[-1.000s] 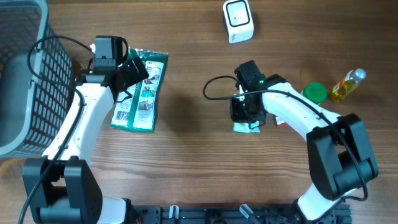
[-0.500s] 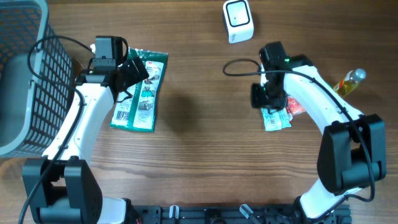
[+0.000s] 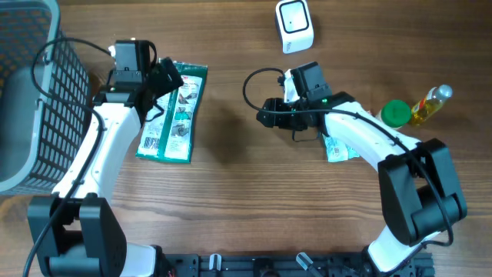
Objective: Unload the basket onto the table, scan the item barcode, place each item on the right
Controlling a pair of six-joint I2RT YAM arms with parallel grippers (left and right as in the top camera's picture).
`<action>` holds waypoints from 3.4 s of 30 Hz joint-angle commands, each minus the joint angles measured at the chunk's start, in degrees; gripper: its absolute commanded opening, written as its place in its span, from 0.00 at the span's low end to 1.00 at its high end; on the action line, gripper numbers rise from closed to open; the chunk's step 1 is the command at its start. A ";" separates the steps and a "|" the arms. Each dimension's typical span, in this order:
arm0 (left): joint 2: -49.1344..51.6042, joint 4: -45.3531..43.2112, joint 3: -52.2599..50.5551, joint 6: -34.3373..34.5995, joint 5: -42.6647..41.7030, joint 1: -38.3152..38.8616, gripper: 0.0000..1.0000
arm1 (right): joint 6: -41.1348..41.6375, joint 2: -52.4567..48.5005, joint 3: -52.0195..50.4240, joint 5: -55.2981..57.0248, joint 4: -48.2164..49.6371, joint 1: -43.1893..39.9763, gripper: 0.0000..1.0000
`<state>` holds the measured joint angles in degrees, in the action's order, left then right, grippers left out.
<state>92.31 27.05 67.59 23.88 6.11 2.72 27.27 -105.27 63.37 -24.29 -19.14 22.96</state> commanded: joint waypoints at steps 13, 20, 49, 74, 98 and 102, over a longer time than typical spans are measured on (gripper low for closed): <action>8.28 3.37 0.13 -21.99 1.20 -0.44 0.04 | 1.22 -1.07 -4.63 11.17 3.65 0.02 0.81; 19.85 5.16 0.13 -20.81 -0.83 -0.61 0.04 | 1.25 -1.07 -4.63 11.17 3.65 0.02 0.84; 21.81 13.07 0.13 1.95 -21.33 21.09 0.06 | 7.04 -1.25 -5.01 0.20 -0.44 0.13 0.57; 23.74 8.87 4.68 2.60 -11.58 20.31 0.04 | 6.73 -1.25 -11.69 -7.17 -0.90 5.35 0.63; 23.74 14.21 4.68 3.61 -11.63 20.31 0.04 | 13.22 -1.25 -17.53 0.70 20.90 6.19 0.35; 20.92 14.75 5.62 3.41 -14.56 19.98 0.04 | 6.16 -1.25 -17.53 -9.42 22.95 0.87 0.48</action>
<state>113.45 40.97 73.43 26.92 -6.24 22.98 39.99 -104.81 46.78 -28.67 2.92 26.55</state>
